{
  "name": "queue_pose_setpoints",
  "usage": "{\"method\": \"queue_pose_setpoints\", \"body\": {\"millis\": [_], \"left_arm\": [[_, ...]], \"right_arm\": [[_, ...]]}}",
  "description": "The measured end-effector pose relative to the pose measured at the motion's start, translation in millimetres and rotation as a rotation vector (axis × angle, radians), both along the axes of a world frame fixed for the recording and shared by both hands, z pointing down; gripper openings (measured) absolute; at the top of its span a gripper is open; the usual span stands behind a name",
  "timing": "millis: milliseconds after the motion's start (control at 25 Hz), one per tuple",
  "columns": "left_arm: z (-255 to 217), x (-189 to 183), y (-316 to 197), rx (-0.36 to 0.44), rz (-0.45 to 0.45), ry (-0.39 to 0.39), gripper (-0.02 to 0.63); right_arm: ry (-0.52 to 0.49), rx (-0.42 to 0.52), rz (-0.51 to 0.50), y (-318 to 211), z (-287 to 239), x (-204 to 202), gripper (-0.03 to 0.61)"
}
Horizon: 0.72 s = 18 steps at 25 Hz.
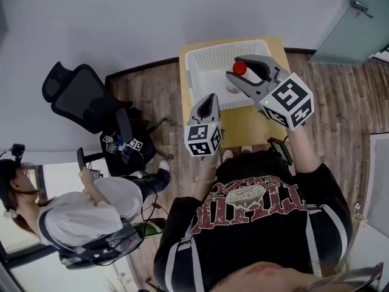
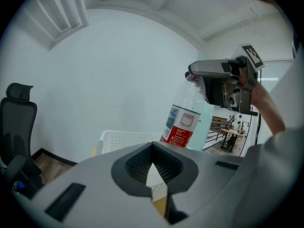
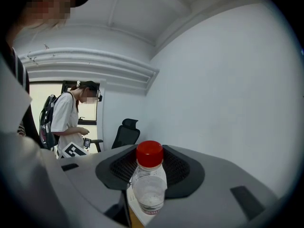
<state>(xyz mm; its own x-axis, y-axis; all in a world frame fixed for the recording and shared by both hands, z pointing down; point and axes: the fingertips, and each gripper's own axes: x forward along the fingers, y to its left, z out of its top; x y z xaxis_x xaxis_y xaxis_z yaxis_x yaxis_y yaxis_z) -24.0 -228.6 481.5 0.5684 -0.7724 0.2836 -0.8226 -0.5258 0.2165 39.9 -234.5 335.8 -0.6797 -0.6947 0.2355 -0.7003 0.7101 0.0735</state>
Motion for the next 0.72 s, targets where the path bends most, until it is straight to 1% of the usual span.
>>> {"method": "queue_pose_setpoints", "body": {"millis": [200, 440, 720], "left_arm": [[4.2, 7.7, 2.7, -0.008, 0.035, 0.0, 0.044], [5.5, 26.2, 9.9, -0.011, 0.088, 0.0, 0.044], [8.5, 43.9, 9.3, -0.02, 0.136, 0.001, 0.044]], "right_arm": [[-0.006, 0.015, 0.012, 13.8, -7.1, 4.4, 0.164], [-0.026, 0.032, 0.04, 37.3, -16.6, 17.7, 0.164], [-0.054, 0.014, 0.06, 49.1, -16.1, 27.7, 0.164]]}}
